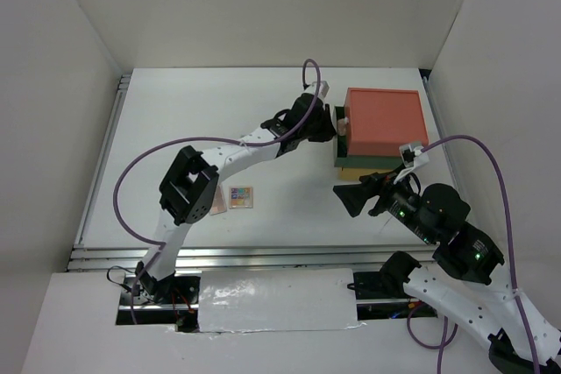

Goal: Organize the makeup

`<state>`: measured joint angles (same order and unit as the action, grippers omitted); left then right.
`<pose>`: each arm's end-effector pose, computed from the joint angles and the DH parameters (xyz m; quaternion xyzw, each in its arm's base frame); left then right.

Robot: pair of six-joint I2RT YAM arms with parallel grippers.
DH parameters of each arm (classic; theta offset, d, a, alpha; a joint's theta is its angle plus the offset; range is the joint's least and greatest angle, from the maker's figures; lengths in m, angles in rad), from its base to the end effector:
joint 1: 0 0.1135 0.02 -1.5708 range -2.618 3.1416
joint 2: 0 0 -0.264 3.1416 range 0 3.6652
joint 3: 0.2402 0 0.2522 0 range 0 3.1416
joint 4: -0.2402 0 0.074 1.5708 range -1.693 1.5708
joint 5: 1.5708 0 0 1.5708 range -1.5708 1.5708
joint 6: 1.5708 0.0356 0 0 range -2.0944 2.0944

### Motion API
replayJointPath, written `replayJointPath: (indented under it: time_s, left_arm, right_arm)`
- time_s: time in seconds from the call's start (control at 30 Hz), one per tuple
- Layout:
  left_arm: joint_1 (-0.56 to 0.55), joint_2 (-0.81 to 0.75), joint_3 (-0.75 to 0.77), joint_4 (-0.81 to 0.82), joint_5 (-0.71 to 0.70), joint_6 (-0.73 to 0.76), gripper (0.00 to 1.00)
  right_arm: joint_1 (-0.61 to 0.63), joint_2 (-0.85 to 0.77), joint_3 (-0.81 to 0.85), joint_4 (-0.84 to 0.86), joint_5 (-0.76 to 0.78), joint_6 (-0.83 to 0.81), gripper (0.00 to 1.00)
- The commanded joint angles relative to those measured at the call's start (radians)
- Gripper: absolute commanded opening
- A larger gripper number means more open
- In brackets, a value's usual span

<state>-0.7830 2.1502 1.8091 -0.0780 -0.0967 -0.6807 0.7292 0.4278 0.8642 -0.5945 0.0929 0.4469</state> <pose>0.3678 -0.3612 0.2645 0.0166 0.8380 -0.3333 0.4317 0.0652 0.0538 0.3637 -0.0771 0.7566 0.3303 0.5590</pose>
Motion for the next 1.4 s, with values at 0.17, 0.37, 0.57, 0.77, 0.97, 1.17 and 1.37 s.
replayJointPath:
  time_s: [0.17, 0.37, 0.57, 0.77, 0.97, 1.17, 1.37]
  left_arm:
    - [-0.004, 0.105, 0.07, 0.132, 0.123, -0.017, 0.34]
    - [-0.002, 0.148, 0.093, 0.168, 0.167, -0.048, 0.35]
    - [-0.002, 0.094, 0.004, 0.193, 0.123, -0.065, 0.38]
    - [0.005, 0.03, -0.137, 0.176, -0.038, -0.181, 0.49]
    - [0.03, 0.072, -0.166, 0.245, 0.031, -0.261, 0.51]
    - [0.037, 0.117, -0.157, 0.365, 0.136, -0.258, 0.54]
    - [0.036, 0.119, -0.168, 0.478, 0.207, -0.25, 0.53]
  right_arm:
    - [0.007, 0.005, 0.019, 0.009, 0.007, -0.017, 1.0]
    - [0.007, -0.006, 0.025, -0.007, 0.021, -0.02, 1.0]
    - [0.007, -0.011, 0.012, -0.001, 0.021, -0.019, 1.0]
    - [0.007, -0.006, -0.004, 0.016, 0.014, -0.016, 1.0]
    - [0.007, 0.002, -0.005, 0.021, 0.008, -0.016, 1.0]
    - [0.007, 0.0, -0.007, 0.018, 0.013, -0.017, 1.0]
    - [0.007, 0.006, -0.01, 0.019, 0.016, -0.019, 1.0]
